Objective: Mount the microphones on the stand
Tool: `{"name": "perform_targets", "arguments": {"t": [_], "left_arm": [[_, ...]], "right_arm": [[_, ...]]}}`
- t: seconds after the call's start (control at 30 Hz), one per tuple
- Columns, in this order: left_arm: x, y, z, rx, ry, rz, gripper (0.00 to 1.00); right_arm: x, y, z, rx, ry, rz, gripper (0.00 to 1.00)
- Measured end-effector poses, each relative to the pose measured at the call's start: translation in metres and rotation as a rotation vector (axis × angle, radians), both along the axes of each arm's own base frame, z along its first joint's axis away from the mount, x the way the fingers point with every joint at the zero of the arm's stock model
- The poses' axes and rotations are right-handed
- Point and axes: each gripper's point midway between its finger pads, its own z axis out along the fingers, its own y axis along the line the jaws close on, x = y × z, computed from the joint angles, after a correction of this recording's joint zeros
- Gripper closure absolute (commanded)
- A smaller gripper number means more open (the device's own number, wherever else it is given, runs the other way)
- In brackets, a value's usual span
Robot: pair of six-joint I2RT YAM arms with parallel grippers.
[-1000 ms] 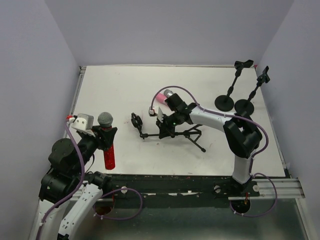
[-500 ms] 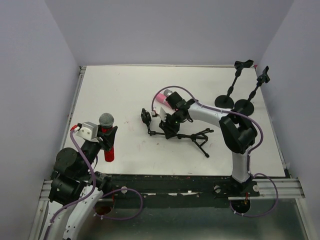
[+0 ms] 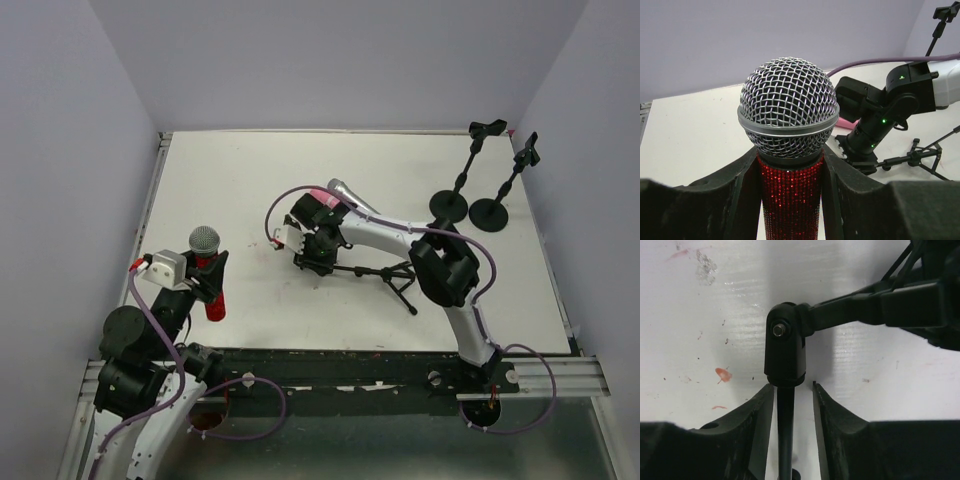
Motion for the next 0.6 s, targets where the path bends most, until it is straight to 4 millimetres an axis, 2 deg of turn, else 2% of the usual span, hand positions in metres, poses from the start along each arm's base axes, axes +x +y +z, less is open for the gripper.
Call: {"name": "perform_targets", "arguments": {"t": [0.1,0.23,0.37,0.43,0.5,0.6], "left_arm": [[-0.003,0.002,0.005,-0.007,-0.015,0.005,1.0],[-0.005,0.003,0.006,-0.013,-0.018,0.005,1.0],[-0.007,0.003,0.007,-0.026,-0.015,0.003,1.0],[-0.012,0.003,0.015,-0.046,-0.027,-0.009,1.0],[-0.018,0.003,0.026,-0.066,-0.045,-0.019,1.0],[-0.031,0.004,0.05,-0.11,-0.092,-0.04,1.0]], "right_arm": [[-0.003,-0.006,-0.001,-0.046,-0.014,0.002,0.85],[-0.006,-0.009,0.0,-0.066,-0.003,-0.007,1.0],[-0.011,-0.004,0.012,-0.031,0.048,-0.007,1.0],[-0.01,0.004,0.026,0.025,0.084,-0.011,1.0],[-0.006,0.016,0.051,0.111,0.113,-0.009,1.0],[0.007,0.035,0.106,0.29,0.125,0.004,1.0]]}}
